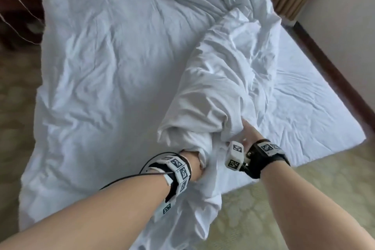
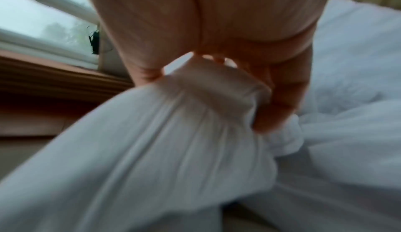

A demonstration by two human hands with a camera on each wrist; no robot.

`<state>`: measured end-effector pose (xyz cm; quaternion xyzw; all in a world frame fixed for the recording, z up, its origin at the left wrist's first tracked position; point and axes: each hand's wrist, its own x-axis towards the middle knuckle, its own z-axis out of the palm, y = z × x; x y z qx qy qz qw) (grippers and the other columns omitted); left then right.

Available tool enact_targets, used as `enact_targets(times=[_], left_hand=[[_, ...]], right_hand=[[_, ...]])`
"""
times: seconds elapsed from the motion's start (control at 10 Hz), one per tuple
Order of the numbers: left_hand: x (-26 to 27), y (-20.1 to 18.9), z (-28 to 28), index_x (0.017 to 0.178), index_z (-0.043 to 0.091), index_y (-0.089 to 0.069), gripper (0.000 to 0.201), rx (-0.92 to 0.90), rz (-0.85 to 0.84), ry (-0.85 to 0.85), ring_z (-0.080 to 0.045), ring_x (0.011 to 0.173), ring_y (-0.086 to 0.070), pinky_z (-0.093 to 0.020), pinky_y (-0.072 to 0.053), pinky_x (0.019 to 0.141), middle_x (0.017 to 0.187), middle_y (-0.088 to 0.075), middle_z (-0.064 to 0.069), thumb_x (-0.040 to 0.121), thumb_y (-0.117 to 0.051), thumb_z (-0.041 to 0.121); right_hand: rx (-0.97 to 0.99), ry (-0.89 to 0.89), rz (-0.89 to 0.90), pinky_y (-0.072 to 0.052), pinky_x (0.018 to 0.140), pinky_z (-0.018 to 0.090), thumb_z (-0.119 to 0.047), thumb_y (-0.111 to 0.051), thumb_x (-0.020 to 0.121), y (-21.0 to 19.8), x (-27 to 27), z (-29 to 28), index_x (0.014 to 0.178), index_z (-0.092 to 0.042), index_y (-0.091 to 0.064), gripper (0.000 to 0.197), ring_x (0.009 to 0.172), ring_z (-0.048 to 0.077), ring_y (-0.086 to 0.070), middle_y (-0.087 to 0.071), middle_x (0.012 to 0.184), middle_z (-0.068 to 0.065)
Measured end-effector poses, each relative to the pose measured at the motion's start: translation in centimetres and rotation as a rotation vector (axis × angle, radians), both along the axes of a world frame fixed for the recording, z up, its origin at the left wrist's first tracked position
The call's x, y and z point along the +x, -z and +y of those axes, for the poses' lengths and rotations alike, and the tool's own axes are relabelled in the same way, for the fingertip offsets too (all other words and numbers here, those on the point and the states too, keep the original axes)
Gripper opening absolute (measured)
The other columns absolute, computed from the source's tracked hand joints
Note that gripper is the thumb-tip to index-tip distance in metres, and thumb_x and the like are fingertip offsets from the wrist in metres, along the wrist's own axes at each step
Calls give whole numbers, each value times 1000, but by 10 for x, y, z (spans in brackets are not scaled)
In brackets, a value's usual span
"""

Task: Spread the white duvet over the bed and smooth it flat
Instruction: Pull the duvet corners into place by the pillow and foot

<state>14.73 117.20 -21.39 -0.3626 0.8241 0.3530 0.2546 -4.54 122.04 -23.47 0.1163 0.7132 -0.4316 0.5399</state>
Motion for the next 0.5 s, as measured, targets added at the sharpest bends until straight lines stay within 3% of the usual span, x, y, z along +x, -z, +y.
enact_targets(times=[0.1,0.2,0.3,0.4,0.5], left_hand=[[15,-6,-2,128,6,-54,39,-33,30,-35,-25,124,-52,-31,-39,101,133,-56,-10,99,-40,27],[34,-11,-4,121,5,-59,47,-69,-11,-53,-26,118,-55,-30,-41,98,126,-61,-12,97,-42,41],[54,0,-20,107,12,-60,40,-21,71,-352,-24,99,-61,-24,-43,80,111,-66,-10,86,-61,46],[53,3,-37,121,15,-49,63,-34,113,-665,-25,108,-59,-30,-45,91,127,-59,-10,73,-74,48],[14,-10,-31,147,21,-19,108,-101,198,-890,-33,128,-47,-41,-39,107,145,-41,-15,63,-83,44]], right_hand=[[25,-40,267,-45,35,13,-25,-38,99,19,-10,-18,93,-14,-47,15,66,8,-48,-49,86,1],[156,-147,374,-48,44,19,-15,-48,89,17,-25,-6,80,-11,-49,9,58,16,-50,-48,73,4],[213,-143,527,-44,44,22,-9,-51,82,-8,-52,9,76,-3,-58,10,51,26,-52,-56,66,17],[275,-360,780,-49,64,20,-11,-52,88,-29,-117,36,104,-1,-67,24,92,36,-63,-66,106,20],[228,-270,902,-44,84,20,-10,-51,90,-58,-194,70,113,-3,-66,29,115,30,-57,-62,121,16]])
